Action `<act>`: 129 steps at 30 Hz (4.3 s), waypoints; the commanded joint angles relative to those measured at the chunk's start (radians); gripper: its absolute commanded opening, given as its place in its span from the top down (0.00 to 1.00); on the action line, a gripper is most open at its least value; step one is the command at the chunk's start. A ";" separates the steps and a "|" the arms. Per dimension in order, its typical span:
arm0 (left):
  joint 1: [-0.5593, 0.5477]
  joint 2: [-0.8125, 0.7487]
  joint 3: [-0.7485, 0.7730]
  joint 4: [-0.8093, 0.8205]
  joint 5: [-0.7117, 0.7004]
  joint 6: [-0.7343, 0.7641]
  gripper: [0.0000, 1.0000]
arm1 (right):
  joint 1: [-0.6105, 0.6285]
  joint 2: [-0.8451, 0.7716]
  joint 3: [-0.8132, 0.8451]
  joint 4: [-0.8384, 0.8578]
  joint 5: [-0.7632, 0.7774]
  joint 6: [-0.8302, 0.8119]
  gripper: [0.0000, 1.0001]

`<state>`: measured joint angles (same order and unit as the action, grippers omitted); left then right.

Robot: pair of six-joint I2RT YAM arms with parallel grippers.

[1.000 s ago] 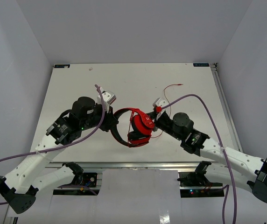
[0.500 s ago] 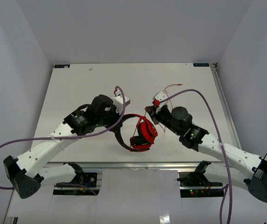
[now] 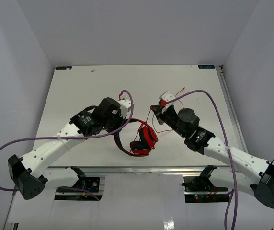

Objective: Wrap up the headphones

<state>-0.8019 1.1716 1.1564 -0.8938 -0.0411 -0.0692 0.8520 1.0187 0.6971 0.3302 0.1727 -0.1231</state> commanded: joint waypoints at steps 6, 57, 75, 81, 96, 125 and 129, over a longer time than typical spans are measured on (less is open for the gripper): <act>-0.011 0.028 0.077 -0.034 -0.256 -0.029 1.00 | -0.016 -0.026 0.203 -0.194 -0.105 0.006 0.92; -0.082 0.038 0.147 -0.081 -0.738 -0.546 1.00 | -0.016 0.159 0.232 -0.141 -0.790 0.319 0.86; -0.083 0.033 0.287 -0.145 -0.729 -0.667 1.00 | -0.005 0.121 0.145 -0.040 -0.812 0.361 0.88; -0.083 0.018 0.287 -0.143 -0.735 -0.702 1.00 | 0.013 0.076 0.105 -0.017 -0.768 0.379 0.91; -0.082 0.047 0.184 -0.013 -0.701 -0.668 1.00 | 0.105 0.166 0.297 -0.063 -0.698 0.391 0.92; -0.082 -0.072 0.192 0.011 -0.707 -0.759 1.00 | 0.174 0.017 0.065 -0.087 -0.437 0.359 0.92; -0.083 -0.090 0.162 0.042 -0.700 -0.791 1.00 | 0.186 0.029 0.034 -0.047 -0.423 0.377 0.92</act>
<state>-0.8963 1.1482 1.2987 -1.0172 -0.6926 -0.7259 1.0014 1.0387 0.7829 0.2906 -0.2145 0.2301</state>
